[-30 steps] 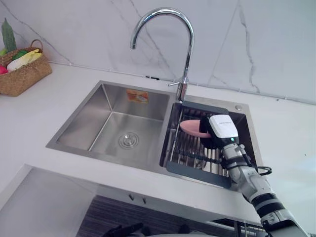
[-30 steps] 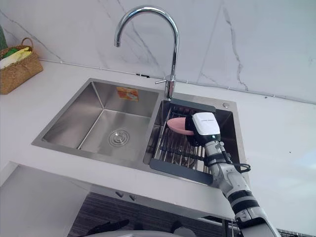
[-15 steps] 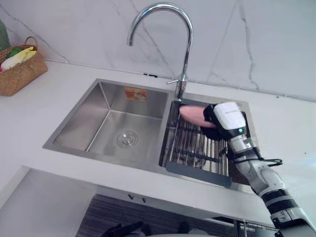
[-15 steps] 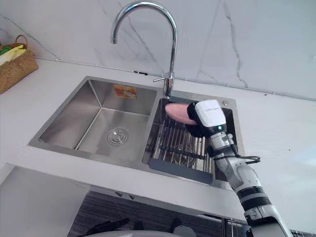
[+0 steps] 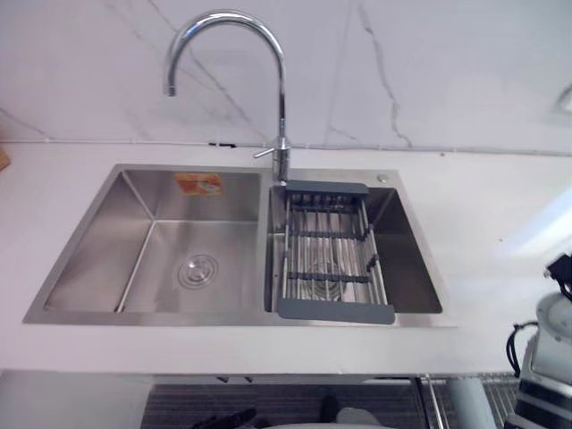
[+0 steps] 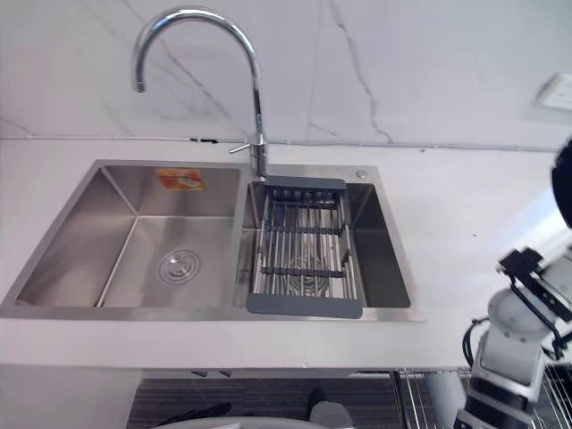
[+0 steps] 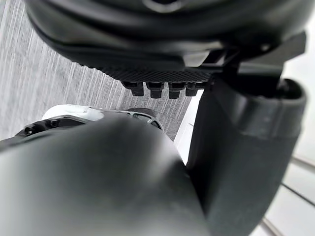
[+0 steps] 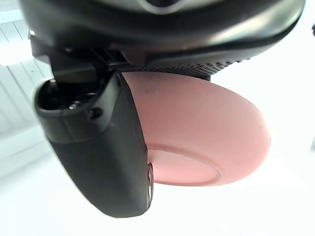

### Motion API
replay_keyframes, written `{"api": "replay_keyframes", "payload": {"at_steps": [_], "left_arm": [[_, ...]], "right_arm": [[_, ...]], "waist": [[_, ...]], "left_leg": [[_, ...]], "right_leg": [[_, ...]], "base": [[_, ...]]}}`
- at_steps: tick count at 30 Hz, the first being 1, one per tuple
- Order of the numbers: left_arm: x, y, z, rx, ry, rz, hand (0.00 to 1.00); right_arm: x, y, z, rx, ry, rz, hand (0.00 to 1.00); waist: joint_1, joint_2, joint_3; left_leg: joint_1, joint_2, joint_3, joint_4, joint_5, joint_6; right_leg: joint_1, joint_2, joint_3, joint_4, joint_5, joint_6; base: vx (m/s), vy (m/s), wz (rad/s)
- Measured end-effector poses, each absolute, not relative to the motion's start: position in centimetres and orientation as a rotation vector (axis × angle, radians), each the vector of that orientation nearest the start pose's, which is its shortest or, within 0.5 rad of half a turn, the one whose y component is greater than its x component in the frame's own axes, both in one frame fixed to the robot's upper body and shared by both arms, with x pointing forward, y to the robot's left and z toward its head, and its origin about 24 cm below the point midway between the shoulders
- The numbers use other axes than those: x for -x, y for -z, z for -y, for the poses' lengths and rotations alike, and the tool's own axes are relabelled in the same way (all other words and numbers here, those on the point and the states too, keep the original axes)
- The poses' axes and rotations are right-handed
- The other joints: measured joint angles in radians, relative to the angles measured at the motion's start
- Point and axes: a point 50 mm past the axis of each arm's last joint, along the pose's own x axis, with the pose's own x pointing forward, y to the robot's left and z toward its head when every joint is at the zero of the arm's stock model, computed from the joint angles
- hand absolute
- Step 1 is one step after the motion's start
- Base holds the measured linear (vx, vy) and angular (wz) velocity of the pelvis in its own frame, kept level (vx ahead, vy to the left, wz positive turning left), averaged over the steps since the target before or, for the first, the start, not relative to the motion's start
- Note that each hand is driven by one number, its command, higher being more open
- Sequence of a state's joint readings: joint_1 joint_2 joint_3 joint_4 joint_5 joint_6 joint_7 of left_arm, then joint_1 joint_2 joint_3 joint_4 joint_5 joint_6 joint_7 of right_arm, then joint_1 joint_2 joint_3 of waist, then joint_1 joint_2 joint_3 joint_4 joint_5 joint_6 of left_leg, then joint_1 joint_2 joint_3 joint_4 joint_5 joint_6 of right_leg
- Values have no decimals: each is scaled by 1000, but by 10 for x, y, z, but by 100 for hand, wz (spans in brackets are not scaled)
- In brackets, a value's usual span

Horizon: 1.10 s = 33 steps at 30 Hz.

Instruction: Walk over to the sink, pick up the cup, carry it to the dishwasher, place the cup inside the dishwasher, then close the dishwasher door

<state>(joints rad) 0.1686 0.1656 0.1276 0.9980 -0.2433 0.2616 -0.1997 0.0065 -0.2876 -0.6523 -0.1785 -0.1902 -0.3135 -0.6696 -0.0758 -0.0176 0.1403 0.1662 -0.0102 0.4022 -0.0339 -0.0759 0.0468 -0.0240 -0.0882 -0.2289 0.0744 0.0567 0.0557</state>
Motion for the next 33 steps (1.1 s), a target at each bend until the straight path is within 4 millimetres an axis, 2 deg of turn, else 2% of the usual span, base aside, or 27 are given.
{"api": "replay_keyframes", "payload": {"at_steps": [2,3,4,6,7,9,10,11,12,13,14,15,16,17,19,24,28,33], "left_arm": [[-50,165,-216,313,-193,-1344,100],[-50,166,-215,313,-193,-1351,100],[-49,166,-216,313,-197,-1353,100],[-53,165,-216,314,-212,-1352,100],[-54,165,-217,313,-213,-1361,100],[-54,165,-221,317,-222,-1378,100],[-56,164,-222,314,-220,-1372,100],[-63,162,-226,303,-223,-1354,100],[-68,162,-227,303,-226,-1342,100],[-74,160,-230,312,-247,-1319,100],[-81,159,-226,324,-246,-1292,100],[-82,160,-220,347,-243,-1280,100],[-88,159,-223,360,-277,-1250,100],[-92,157,-225,352,-291,-1232,100],[-91,158,-225,350,-311,-1224,100],[-87,158,-224,384,-330,-1219,100],[-88,158,-218,409,-322,-1216,100],[-93,158,-206,451,-276,-1188,100]], "right_arm": [[-160,-151,336,461,1224,645,0],[-155,-142,336,485,1234,600,0],[-152,-138,335,498,1236,578,0],[-143,-120,331,529,1245,491,0],[-141,-115,331,533,1252,468,0],[-131,-98,335,572,1319,401,0],[-130,-95,335,578,1337,394,0],[-132,-90,335,579,1367,392,0],[-136,-88,334,581,1371,387,0],[-146,-82,329,569,1355,372,0],[-157,-77,326,564,1350,364,0],[-163,-80,326,565,1338,377,0],[-173,-71,318,550,1323,350,0],[-177,-64,312,559,1289,317,0],[-175,-54,307,602,1250,262,0],[-163,-42,305,689,1217,193,0],[-162,-28,290,740,1148,138,0],[-161,14,282,792,1086,-103,0]], "waist": [[-2,-5,3],[-8,-4,3],[-10,-4,3],[-19,2,8],[-28,5,8],[-42,1,7],[-42,-2,4],[-43,-19,9],[-45,-25,13],[-33,-49,24],[-19,-52,21],[-9,-17,19],[15,-40,26],[18,-33,32],[24,-34,33],[20,-25,39],[19,4,63],[35,59,98]], "left_leg": [[-2,1,53,19,-15,3],[-5,6,89,26,-22,7],[-9,11,111,29,-26,9],[-34,56,194,53,-49,9],[-40,70,206,61,-50,6],[-71,122,253,116,-53,-21],[-86,132,264,141,-55,-23],[-126,150,275,206,-62,-24],[-151,159,277,253,-65,-22],[-203,159,274,317,-94,-23],[-227,95,248,211,-89,-12],[-240,111,253,159,-18,7],[-256,127,297,208,5,10],[-280,163,297,261,-18,-2],[-279,187,301,277,-29,-17],[-263,192,304,265,-18,-28],[-243,182,299,252,-10,-28],[-240,163,270,229,12,-22]], "right_leg": [[-22,0,20,7,3,1],[-34,-5,7,10,-6,2],[-45,-20,-36,24,-20,-13],[-114,-79,-181,196,-53,-50],[-122,-92,-205,247,-58,-57],[-118,-148,-263,391,-85,-52],[-116,-157,-265,401,-88,-49],[-127,-151,-261,372,-84,-38],[-132,-145,-277,359,-82,-42],[-127,-139,-253,289,-76,-52],[-72,-94,-171,97,-54,-43],[-53,-59,-168,50,-58,-41],[-30,-81,-191,31,-112,8],[-13,-43,-196,-39,-53,17],[20,-10,-188,-119,-17,6],[44,4,-182,-153,-2,-1],[65,2,-187,-158,0,-1],[77,-5,-217,-153,0,-1]], "base": [[-86,59,-78],[-107,57,-85],[-86,30,-103],[-67,5,-110],[1,-56,-83],[51,-122,-68],[98,-171,-65],[77,-164,-51],[25,-216,-73],[-98,-141,-88],[-136,-108,-101],[-142,-11,-121],[-108,-106,-96],[-77,-115,-74],[-48,-120,-23],[-39,-15,-6],[-40,37,4],[-42,52,18]]}}
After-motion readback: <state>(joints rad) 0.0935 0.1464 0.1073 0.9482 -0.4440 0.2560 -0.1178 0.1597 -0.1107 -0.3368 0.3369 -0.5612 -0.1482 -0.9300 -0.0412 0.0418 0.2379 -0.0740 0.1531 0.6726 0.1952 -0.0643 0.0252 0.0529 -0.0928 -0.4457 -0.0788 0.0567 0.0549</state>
